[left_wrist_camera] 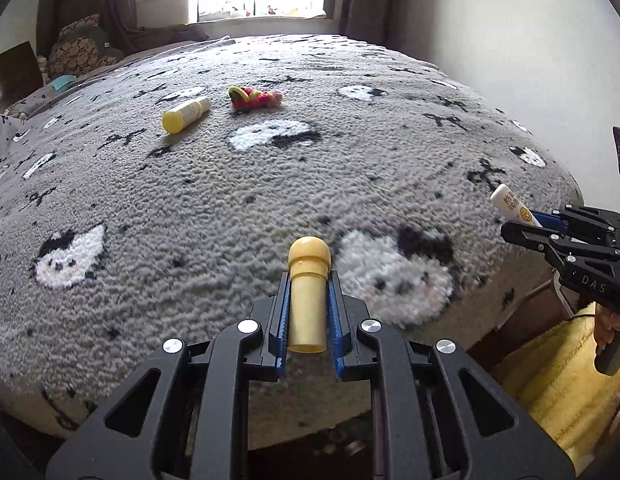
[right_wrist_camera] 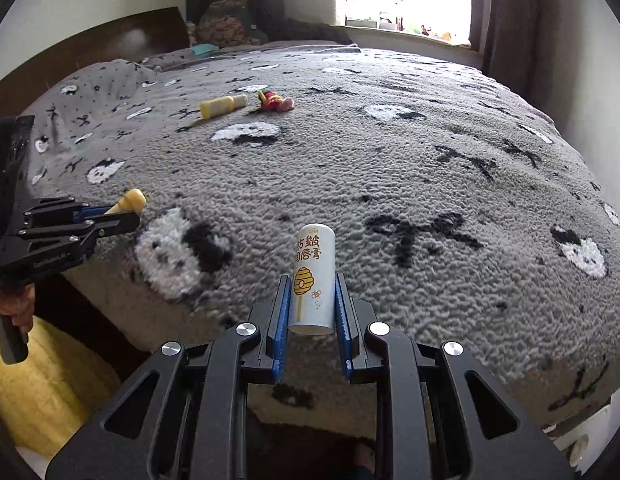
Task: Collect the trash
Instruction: 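Carry the lip balm tube and yellow bottle down past the bed edge to the bin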
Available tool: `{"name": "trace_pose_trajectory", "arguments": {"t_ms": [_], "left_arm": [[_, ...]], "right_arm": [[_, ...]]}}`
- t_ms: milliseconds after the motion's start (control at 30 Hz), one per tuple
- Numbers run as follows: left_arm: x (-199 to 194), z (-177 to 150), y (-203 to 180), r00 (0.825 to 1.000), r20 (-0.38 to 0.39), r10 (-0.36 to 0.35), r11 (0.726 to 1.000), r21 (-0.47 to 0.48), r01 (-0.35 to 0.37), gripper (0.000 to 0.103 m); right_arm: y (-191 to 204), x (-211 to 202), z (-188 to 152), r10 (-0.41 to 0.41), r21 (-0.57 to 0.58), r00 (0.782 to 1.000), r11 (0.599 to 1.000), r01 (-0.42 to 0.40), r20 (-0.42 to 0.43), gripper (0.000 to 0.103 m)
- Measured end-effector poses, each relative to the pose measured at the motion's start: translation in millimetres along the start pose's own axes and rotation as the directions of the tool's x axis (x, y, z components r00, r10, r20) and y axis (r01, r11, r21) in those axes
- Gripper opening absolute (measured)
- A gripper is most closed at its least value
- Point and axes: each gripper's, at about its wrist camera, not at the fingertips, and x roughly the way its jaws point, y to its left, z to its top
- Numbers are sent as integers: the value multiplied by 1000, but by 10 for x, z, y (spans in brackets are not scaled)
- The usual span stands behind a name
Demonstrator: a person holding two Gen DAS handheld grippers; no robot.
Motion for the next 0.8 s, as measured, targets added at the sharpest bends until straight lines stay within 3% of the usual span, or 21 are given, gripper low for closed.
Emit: {"name": "trace_pose_trajectory", "arguments": {"t_ms": [367, 800], "left_arm": [[-433, -606, -412, 999, 26, -27, 998, 51, 26, 16], [-227, -1238, -541, 990, -125, -59, 998, 30, 63, 16]], "right_arm": [[267, -333, -461, 65, 10, 998, 998, -65, 14, 22], [486, -80, -1084, 90, 42, 987, 996, -85, -131, 22]]}}
